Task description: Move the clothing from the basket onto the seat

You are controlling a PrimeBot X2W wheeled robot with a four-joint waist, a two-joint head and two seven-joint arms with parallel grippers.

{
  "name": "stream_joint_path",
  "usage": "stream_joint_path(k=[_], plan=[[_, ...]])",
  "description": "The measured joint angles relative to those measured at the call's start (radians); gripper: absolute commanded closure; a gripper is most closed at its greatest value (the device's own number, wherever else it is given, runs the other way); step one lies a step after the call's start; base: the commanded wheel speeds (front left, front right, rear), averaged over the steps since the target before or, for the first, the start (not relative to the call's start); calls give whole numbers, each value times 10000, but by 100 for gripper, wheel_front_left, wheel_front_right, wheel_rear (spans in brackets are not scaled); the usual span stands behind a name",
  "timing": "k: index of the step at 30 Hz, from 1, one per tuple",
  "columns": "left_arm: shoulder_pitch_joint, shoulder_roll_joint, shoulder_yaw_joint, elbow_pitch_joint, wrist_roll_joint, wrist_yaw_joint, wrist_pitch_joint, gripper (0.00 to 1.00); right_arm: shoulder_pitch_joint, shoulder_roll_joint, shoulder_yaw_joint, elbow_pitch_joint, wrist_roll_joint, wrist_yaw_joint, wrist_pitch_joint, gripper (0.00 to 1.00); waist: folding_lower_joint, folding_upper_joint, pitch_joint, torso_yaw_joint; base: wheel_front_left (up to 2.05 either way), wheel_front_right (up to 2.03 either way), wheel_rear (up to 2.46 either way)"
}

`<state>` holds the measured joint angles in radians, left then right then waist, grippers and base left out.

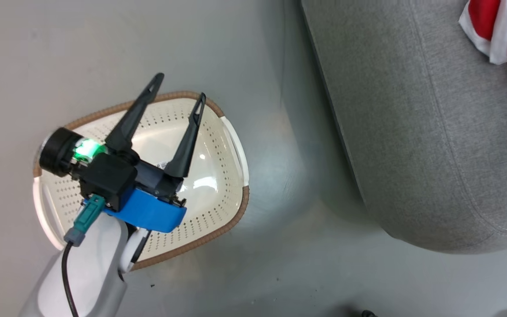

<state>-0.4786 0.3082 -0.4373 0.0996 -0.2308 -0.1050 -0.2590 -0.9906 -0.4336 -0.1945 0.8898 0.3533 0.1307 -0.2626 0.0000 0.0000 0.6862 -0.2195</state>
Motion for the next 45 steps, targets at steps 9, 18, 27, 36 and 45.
stream_joint_path(k=[9, 18, 27, 36, 45], plan=[[785, -585, 355, 550, -245, -6, -27, 0, 1011, 148, 589, -125, -15, 0, 58, 0, -2, 0, -1321, 29, 0, 0, 0], [1997, -1193, 922, 1028, -265, -65, -29, 0, 2385, 385, 1058, -608, -92, 0, 58, 0, -2, 1, -3108, 44, 0, 0, 0], [3028, -1804, 1442, 1369, -408, -163, -29, 0, 4252, 738, 1179, -1808, -782, 0, 27, 0, -4, 1, -4718, 363, 0, 0, 0], [3736, -2071, 2157, 1538, -408, -192, -36, 0, 6067, 1572, 1020, -3379, -1580, 0, 368, 0, -3, 1, -5722, 1122, 0, 0, 0], [4048, -2173, 2815, 1622, -261, -196, -38, 0, 7318, 2454, 765, -4945, -2050, 0, 830, 0, -2, 1, -6091, 1926, 0, 0, 0]])
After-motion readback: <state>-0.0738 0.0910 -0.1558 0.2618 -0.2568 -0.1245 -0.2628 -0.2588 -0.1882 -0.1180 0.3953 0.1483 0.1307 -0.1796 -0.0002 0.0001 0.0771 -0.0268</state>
